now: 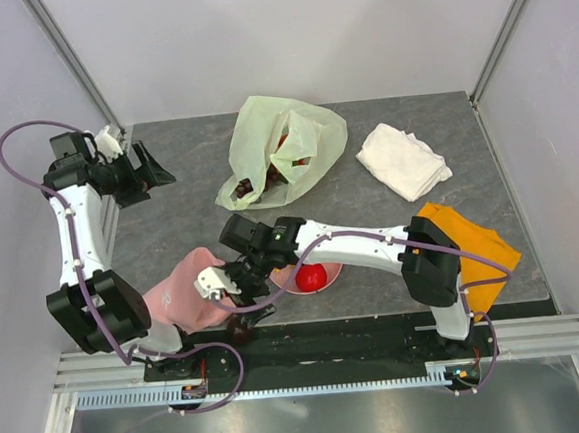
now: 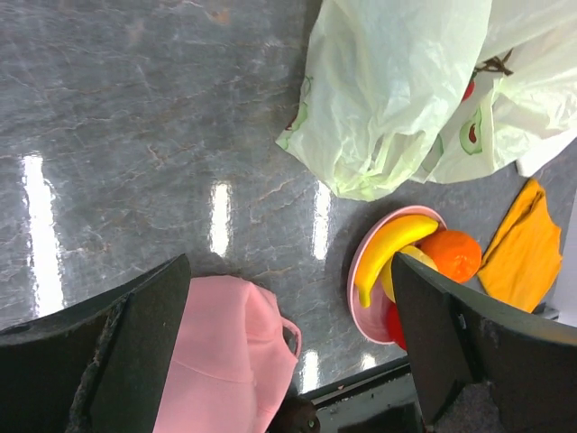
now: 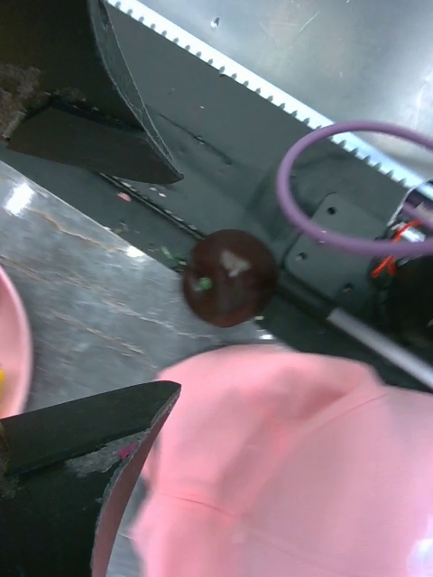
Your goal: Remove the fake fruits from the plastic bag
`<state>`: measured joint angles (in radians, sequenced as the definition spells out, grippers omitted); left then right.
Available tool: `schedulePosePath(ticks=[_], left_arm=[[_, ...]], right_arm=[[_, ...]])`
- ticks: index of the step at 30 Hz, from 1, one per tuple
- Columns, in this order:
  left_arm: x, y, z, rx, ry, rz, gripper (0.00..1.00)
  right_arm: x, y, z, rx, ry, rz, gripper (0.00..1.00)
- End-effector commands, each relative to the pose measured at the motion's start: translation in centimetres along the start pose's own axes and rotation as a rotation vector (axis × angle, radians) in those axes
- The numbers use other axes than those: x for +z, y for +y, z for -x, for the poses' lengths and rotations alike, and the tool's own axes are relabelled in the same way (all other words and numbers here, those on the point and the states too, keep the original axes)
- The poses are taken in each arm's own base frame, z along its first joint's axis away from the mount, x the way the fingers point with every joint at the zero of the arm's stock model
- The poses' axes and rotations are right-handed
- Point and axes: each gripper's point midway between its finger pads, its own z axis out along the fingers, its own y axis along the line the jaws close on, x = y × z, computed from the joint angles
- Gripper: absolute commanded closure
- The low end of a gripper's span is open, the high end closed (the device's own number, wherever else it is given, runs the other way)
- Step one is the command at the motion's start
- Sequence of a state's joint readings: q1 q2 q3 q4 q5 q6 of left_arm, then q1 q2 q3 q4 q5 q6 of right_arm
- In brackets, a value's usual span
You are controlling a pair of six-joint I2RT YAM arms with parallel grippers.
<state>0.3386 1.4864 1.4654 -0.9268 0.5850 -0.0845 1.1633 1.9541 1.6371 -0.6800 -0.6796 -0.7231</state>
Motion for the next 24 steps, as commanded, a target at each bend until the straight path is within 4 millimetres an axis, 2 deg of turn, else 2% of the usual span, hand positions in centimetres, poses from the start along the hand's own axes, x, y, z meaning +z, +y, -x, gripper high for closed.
schedulePosePath(ticks=[1,9,14,20,24], left_arm=[[-1.1,-0.2,1.6,-0.032,-0.033,-0.038,0.01],[-0.6,0.2,0.9,-0.039,0.0,-0.046,0.02],[-0.5,0.5,0.2,-0.035,0.02,-0.037,0.03],[-0.6,0.5,-0.8,-0.031,0.027,-0.032,0.03],[-0.7,0.3,-1.0,-0.037,0.025,-0.041,0.03]], right_arm=[[2.3,0.2,2.6,-0.222,-0.095,0.052,0.02],[6.5,1.9,0.8,-0.324,-0.075,0.163,0.05],[7.8,2.4,-1.0,-0.359,-0.035,0.205,0.09],[8.5,2.5,-2.5,-0.387,0.007,0.208,0.24],[7.8,1.7,-2.6,-0.409,0.047,0.162,0.48]])
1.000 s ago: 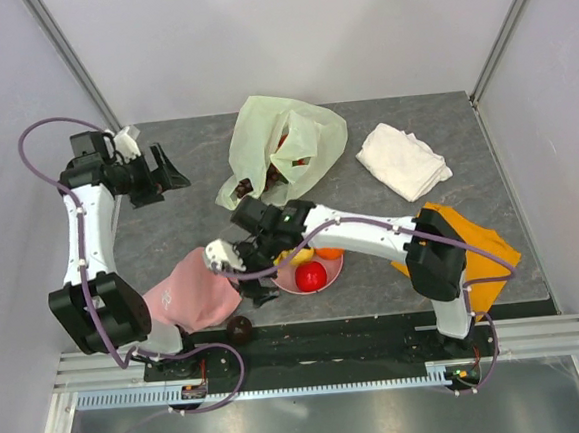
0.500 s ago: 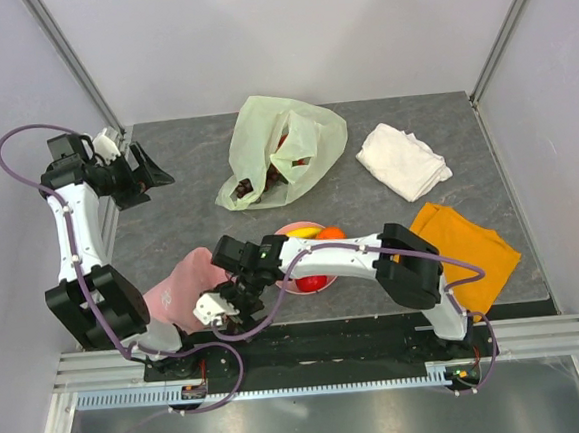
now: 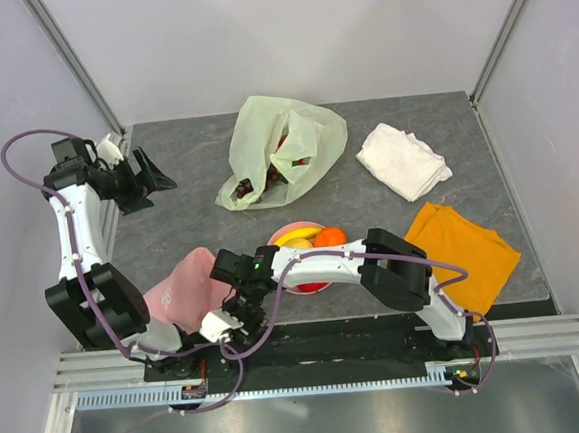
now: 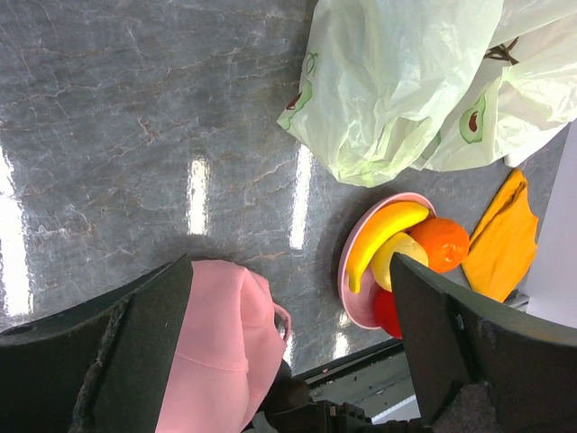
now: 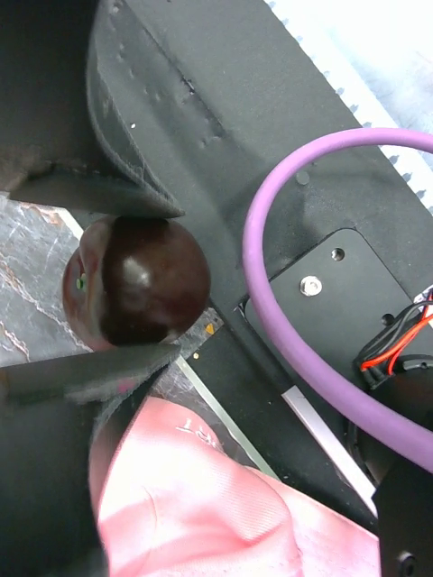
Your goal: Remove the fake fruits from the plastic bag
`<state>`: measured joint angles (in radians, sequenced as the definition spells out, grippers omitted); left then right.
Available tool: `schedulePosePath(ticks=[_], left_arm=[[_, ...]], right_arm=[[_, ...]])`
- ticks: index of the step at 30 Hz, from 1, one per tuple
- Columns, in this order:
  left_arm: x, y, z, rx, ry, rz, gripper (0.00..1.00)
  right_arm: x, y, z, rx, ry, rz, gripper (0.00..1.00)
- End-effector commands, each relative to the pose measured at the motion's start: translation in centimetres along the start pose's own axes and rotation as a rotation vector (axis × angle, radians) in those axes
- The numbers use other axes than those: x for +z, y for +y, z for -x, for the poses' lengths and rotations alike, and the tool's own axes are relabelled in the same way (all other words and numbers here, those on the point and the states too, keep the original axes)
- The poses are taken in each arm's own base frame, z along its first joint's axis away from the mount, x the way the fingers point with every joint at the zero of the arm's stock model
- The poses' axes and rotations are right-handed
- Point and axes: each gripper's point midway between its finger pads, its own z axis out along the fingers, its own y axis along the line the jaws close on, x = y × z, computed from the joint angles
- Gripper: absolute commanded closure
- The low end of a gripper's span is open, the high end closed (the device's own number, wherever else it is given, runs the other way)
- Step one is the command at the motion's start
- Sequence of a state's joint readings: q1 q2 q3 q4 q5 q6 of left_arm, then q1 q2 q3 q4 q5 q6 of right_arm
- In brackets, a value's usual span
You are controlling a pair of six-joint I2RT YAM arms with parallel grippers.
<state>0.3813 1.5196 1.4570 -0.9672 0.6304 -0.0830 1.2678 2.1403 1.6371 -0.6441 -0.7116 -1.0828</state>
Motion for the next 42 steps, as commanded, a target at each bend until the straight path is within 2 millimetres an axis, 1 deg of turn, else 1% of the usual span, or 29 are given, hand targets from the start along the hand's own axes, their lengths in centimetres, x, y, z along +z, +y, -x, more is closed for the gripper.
schedulePosePath(ticks=[1,2,3,4,5,7,9,10,14,15,16,17,18,21,24,28,29,30,31,32,33,34,35,37,38,39,40,42], left_arm=[[-0.8,-1.0,-0.1,0.037,-0.021,-0.031,0.03],[-0.8,-1.1,0.0,0.04,-0.023,-0.035,0.03],[-0.8,-1.0,0.1,0.04,-0.027,-0.036,0.03],[-0.8,-1.1,0.1,0.036,-0.027,-0.039,0.03],[-0.7,-1.1,0.2,0.034,-0.028,-0.043,0.03],[-0.8,-1.4,0.3,0.033,-0.033,-0.056,0.03],[-0.7,-1.5,0.4,0.033,-0.034,-0.062,0.03],[-0.8,-1.5,0.4,0.035,-0.036,-0.063,0.03],[-1.0,-1.8,0.4,0.043,-0.041,-0.068,0.03],[-1.0,-1.7,0.3,0.041,-0.04,-0.068,0.03],[-1.0,-1.8,0.2,0.038,-0.038,-0.071,0.03],[-0.9,-1.8,0.2,0.037,-0.035,-0.073,0.03],[-0.9,-1.8,0.1,0.035,-0.035,-0.074,0.03],[-1.0,-1.8,0.1,0.036,-0.037,-0.076,0.03],[-0.9,-1.7,-0.2,0.036,-0.033,-0.075,0.03],[-0.5,-1.5,-0.5,0.025,-0.027,-0.075,0.03],[-0.4,-1.4,-0.6,0.023,-0.022,-0.075,0.03],[-0.4,-1.4,-0.5,0.024,-0.026,-0.075,0.03],[-0.4,-1.4,-0.5,0.025,-0.027,-0.072,0.03],[-0.4,-1.3,-0.5,0.027,-0.027,-0.07,0.03],[-0.4,-1.3,-0.5,0.026,-0.026,-0.069,0.03],[-0.4,-1.3,-0.5,0.029,-0.028,-0.068,0.03],[-0.4,-1.3,-0.5,0.026,-0.026,-0.069,0.03],[-0.4,-1.4,-0.5,0.028,-0.026,-0.073,0.03],[-0.4,-1.4,-0.5,0.028,-0.027,-0.07,0.03],[-0.4,-1.3,-0.5,0.028,-0.027,-0.07,0.03],[-0.4,-1.3,-0.5,0.028,-0.027,-0.07,0.03],[-0.5,-1.4,-0.5,0.031,-0.027,-0.07,0.03]], right_arm=[[-1.0,-0.8,0.3,-0.083,0.04,-0.04,0.5],[-1.3,-0.7,0.1,-0.089,0.055,-0.046,0.51],[-1.9,-0.8,0.3,-0.098,0.065,-0.061,0.56],[-2.3,-1.0,0.3,-0.098,0.077,-0.073,0.57],[-2.8,-0.8,0.3,-0.092,0.09,-0.074,0.57],[-4.1,-1.4,0.8,-0.085,0.088,-0.095,0.59],[-5.2,-1.4,0.9,-0.062,0.093,-0.1,0.6],[-5.7,-1.8,1.4,-0.066,0.094,-0.111,0.61],[-8.6,-2.5,1.5,-0.041,0.123,-0.159,0.61],[-9.6,-2.9,0.9,-0.04,0.143,-0.175,0.61],[-10.2,-3.0,0.8,-0.041,0.151,-0.177,0.61],[-10.6,-2.4,0.2,-0.022,0.164,-0.154,0.61],[-11.2,-2.6,-0.8,0.002,0.173,-0.157,0.61],[-12.5,-2.5,-2.8,0.063,0.201,-0.16,0.62],[-13.8,-2.5,-4.0,0.092,0.219,-0.171,0.62],[-14.0,-1.7,-4.7,0.12,0.228,-0.16,0.61],[-14.0,-1.6,-4.7,0.119,0.224,-0.158,0.6],[-13.9,-1.4,-4.8,0.121,0.223,-0.153,0.51],[-13.7,-1.0,-5.0,0.126,0.223,-0.143,0.45],[-13.6,-1.3,-5.0,0.12,0.217,-0.161,0.4],[-13.6,-1.4,-5.0,0.12,0.214,-0.172,0.3],[-13.2,-1.2,-5.4,0.125,0.214,-0.176,0.14],[-13.3,-2.2,-5.2,0.105,0.203,-0.216,0.02],[-13.0,-2.8,-5.6,0.13,0.203,-0.252,0.02],[-12.8,-3.8,-5.8,0.126,0.196,-0.282,0.02],[-12.7,-4.1,-5.9,0.158,0.194,-0.299,0.02],[-12.8,-5.1,-5.6,0.157,0.181,-0.328,0.02],[-12.4,-5.8,-5.9,0.189,0.178,-0.343,0.02]])
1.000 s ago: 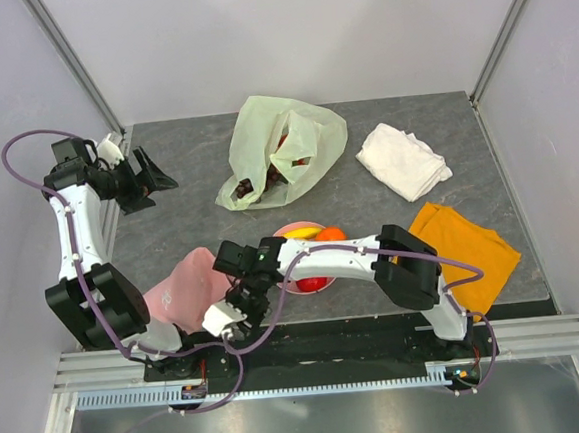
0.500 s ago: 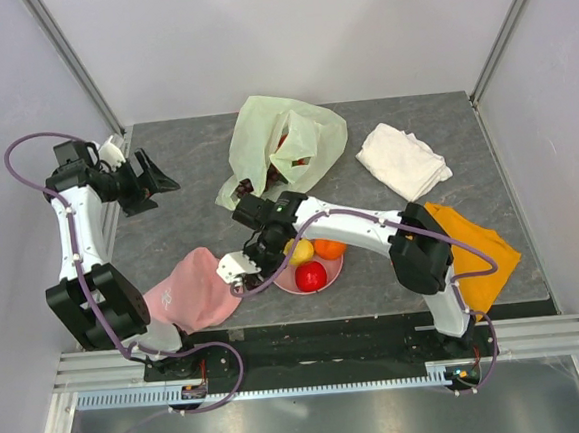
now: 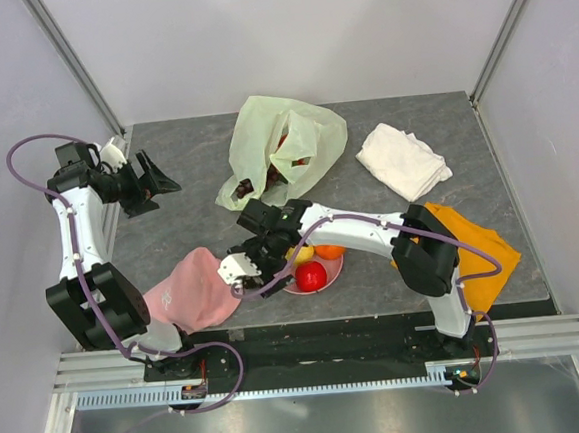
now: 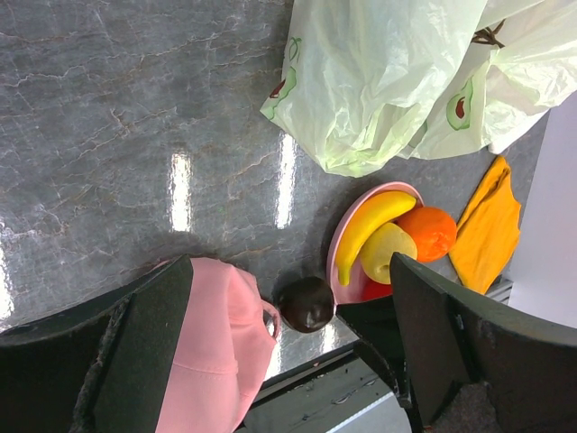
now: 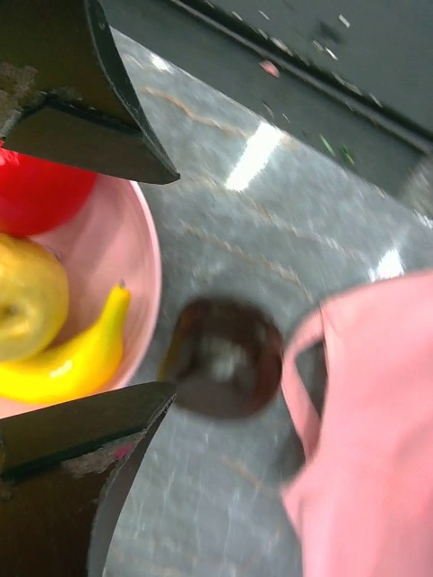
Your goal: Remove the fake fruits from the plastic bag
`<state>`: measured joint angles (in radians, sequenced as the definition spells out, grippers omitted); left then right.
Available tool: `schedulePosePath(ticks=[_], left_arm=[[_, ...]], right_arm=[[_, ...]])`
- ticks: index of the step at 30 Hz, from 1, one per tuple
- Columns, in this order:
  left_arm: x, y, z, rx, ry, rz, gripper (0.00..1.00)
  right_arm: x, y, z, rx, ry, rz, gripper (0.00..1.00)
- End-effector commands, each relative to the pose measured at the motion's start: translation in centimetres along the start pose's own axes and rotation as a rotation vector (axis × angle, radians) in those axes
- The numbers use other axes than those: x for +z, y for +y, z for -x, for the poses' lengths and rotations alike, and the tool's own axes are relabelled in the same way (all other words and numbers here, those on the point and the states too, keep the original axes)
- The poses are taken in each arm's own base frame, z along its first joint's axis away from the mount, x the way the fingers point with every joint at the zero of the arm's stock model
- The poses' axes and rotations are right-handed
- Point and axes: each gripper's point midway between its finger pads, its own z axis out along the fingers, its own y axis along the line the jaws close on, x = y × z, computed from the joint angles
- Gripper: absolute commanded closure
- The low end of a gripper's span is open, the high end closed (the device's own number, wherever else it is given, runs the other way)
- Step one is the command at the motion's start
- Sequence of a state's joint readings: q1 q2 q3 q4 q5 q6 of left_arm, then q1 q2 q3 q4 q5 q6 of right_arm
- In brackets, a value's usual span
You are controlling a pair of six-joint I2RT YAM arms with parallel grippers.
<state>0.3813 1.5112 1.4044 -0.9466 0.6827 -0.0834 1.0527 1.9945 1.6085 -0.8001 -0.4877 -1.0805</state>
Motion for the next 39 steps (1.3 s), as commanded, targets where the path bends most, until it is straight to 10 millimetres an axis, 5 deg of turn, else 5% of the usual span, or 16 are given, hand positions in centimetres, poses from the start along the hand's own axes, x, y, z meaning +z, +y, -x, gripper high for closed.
schedulePosePath(ticks=[1,10,15,20,28,39], left_arm=[[-1.0,-1.0,0.5,0.046,-0.047,-0.021,0.03],[-0.9,-1.1,0.5,0.045,-0.04,-0.027,0.03],[-0.7,-1.0,0.4,0.04,-0.031,-0.033,0.04],[-0.7,-1.2,0.8,0.035,-0.033,-0.045,0.04],[-0.5,-1.5,1.1,0.029,-0.036,-0.067,0.04],[-0.4,-1.4,0.8,0.03,-0.034,-0.065,0.04]], right_arm=[[-0.2,-4.0,2.3,0.04,-0.069,-0.143,0.02],[2.8,-4.9,0.9,0.144,-0.044,-0.114,0.03],[3.4,-3.9,0.6,0.186,-0.032,-0.054,0.29],[0.9,-3.4,1.5,0.184,-0.024,-0.069,0.49],[-4.6,-0.3,-0.1,0.058,0.105,-0.074,0.53],[-4.3,1.5,-2.5,0.051,0.181,-0.015,0.49]])
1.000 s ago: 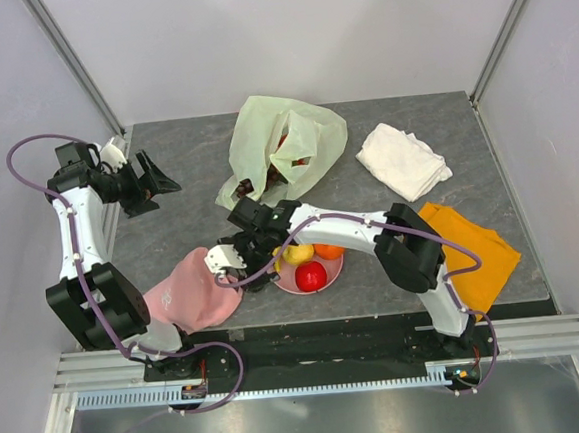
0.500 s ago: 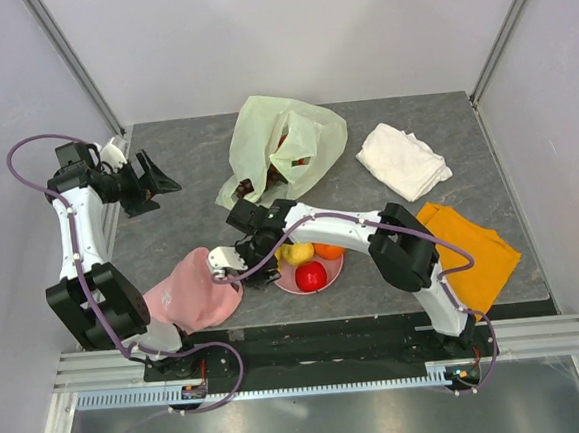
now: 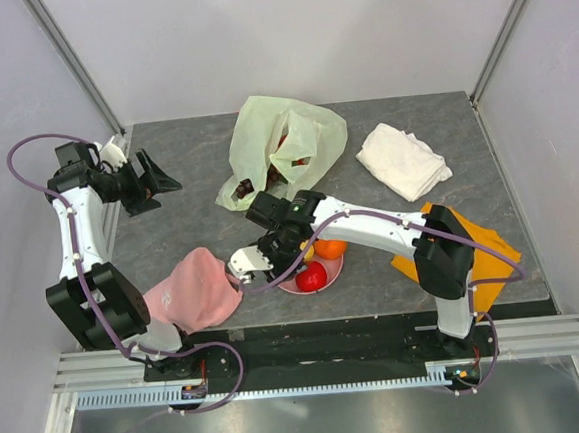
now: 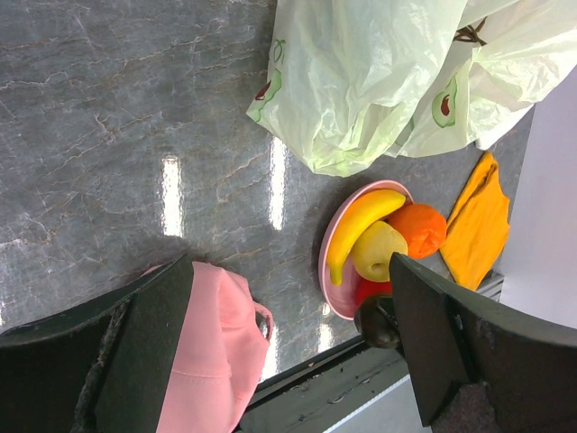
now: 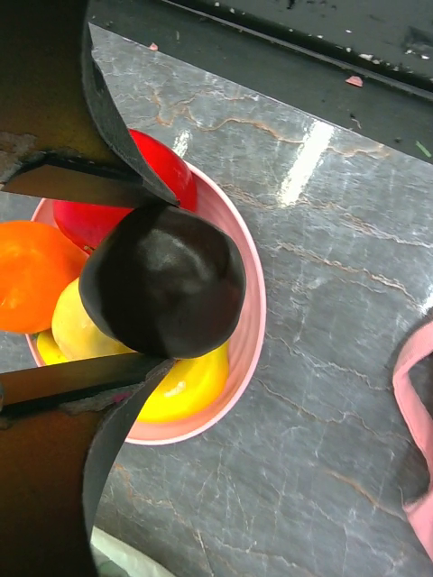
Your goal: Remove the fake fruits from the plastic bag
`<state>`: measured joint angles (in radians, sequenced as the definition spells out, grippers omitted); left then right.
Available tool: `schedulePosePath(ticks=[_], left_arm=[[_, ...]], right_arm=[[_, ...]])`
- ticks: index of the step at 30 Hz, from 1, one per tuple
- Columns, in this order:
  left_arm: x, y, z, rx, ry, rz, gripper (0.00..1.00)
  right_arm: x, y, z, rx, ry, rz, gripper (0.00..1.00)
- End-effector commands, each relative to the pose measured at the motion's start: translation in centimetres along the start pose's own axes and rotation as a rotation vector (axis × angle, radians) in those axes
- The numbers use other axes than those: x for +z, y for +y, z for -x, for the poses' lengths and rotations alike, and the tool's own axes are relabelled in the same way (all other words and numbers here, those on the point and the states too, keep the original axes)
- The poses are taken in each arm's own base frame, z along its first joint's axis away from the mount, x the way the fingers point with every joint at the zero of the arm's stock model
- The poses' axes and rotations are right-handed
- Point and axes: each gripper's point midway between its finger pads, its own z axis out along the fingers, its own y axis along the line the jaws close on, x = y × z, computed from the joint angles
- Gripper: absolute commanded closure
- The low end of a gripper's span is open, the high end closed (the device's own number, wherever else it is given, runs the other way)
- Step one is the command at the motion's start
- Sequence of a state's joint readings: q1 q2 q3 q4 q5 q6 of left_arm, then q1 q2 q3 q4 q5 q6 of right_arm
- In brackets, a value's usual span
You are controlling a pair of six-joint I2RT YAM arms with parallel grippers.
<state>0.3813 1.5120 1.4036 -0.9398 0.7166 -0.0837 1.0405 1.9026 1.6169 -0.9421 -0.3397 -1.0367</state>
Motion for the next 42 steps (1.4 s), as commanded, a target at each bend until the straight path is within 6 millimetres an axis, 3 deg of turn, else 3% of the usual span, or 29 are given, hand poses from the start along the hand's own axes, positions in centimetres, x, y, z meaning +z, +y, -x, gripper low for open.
schedulePosePath(ticks=[1,6,11,12,19,24,28,29,31,32,34,35,38,42], left_arm=[[-0.4,-0.9,0.7,0.029,-0.031,-0.031,0.04],[-0.4,-0.7,0.5,0.028,-0.028,-0.027,0.04],[-0.2,-0.6,0.4,0.025,-0.022,-0.03,0.04],[-0.3,-0.7,0.4,0.028,-0.023,-0.031,0.04],[-0.1,-0.7,0.6,0.026,-0.023,-0.038,0.04],[-0.2,-0.7,0.6,0.029,-0.026,-0.038,0.04],[-0.3,-0.8,0.6,0.03,-0.027,-0.039,0.04],[-0.4,-0.8,0.6,0.031,-0.03,-0.039,0.04],[-0.4,-1.0,0.6,0.033,-0.03,-0.043,0.04],[-0.4,-0.9,0.5,0.033,-0.03,-0.041,0.04],[-0.4,-1.0,0.6,0.033,-0.031,-0.043,0.04],[-0.5,-1.0,0.6,0.035,-0.034,-0.041,0.04],[-0.5,-1.1,0.8,0.037,-0.038,-0.039,0.04],[-0.6,-1.1,0.9,0.038,-0.04,-0.036,0.04]], right_arm=[[0.6,0.4,-0.9,-0.026,0.037,0.034,0.48],[1.3,0.7,-1.4,-0.043,0.062,0.05,0.42],[1.4,0.7,-1.4,-0.045,0.069,0.039,0.25],[1.4,0.6,-1.6,-0.045,0.077,0.036,0.02],[0.1,0.1,-0.4,-0.052,0.062,0.003,0.02],[-1.2,-0.9,1.7,0.001,-0.006,-0.029,0.02],[-2.1,-2.4,4.1,0.2,-0.151,-0.047,0.02],[-1.5,-2.1,4.4,0.295,-0.18,-0.008,0.02],[-1.9,-3.7,4.4,0.387,-0.212,-0.009,0.02],[-0.8,-3.5,3.8,0.466,-0.195,0.033,0.02],[-0.5,-4.8,3.4,0.511,-0.175,0.016,0.1],[0.8,-4.3,2.4,0.521,-0.13,0.051,0.28],[1.8,-4.1,1.5,0.512,-0.099,0.069,0.54],[2.0,-3.1,0.9,0.47,-0.067,0.109,0.62]])
